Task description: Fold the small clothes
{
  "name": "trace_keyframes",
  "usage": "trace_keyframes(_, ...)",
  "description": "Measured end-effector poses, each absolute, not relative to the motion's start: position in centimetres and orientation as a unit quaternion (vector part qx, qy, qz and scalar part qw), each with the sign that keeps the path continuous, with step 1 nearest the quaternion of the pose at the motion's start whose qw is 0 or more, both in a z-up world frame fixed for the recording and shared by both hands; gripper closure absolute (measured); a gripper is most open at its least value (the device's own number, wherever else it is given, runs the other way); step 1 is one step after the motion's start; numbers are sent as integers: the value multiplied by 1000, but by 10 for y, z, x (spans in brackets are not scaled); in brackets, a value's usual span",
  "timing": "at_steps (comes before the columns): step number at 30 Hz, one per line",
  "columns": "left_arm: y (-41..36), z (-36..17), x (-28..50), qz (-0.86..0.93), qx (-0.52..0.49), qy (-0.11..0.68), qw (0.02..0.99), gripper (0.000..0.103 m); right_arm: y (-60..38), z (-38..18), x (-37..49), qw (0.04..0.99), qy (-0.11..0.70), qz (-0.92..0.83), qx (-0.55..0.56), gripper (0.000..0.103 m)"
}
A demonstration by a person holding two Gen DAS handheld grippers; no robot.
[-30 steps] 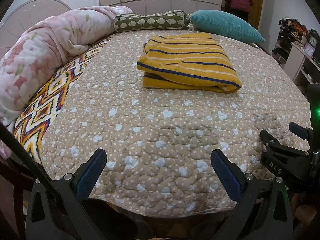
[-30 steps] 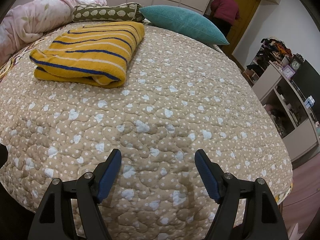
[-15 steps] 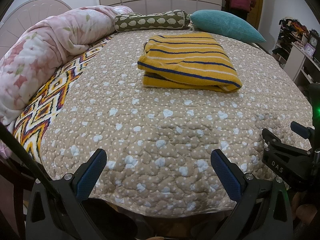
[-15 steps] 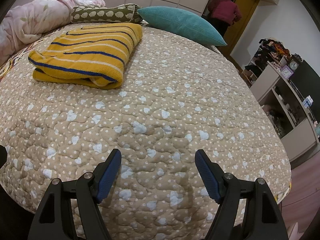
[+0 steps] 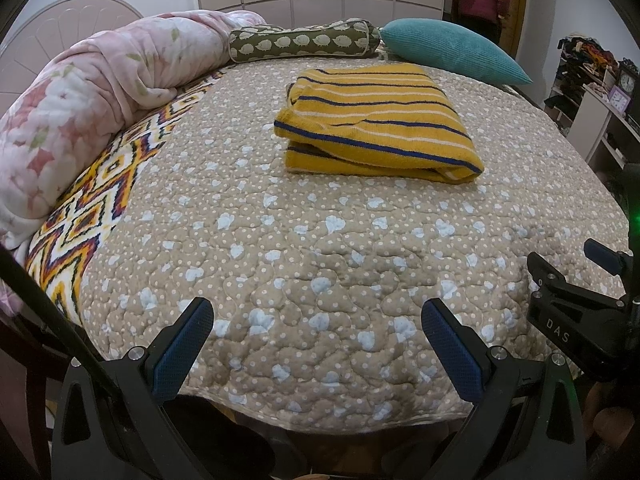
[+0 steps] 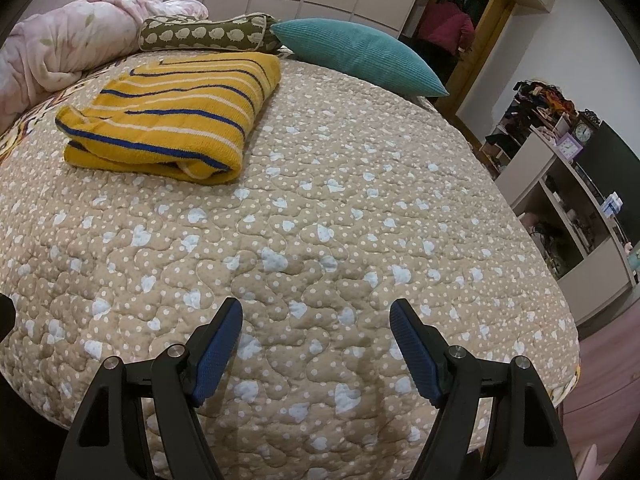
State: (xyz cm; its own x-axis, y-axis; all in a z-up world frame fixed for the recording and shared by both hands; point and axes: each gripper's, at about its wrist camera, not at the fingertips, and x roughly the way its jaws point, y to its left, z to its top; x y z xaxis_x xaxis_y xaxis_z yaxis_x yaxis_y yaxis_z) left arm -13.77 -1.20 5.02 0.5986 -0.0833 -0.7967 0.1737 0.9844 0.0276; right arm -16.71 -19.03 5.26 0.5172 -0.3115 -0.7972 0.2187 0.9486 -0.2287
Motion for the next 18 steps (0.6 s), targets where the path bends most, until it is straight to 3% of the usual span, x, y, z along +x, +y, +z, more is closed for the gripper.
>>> trace_keyframes(18,-11,46,-140,-75,53,445,891,0,-194,48,-166,861,474,-172,-69,23)
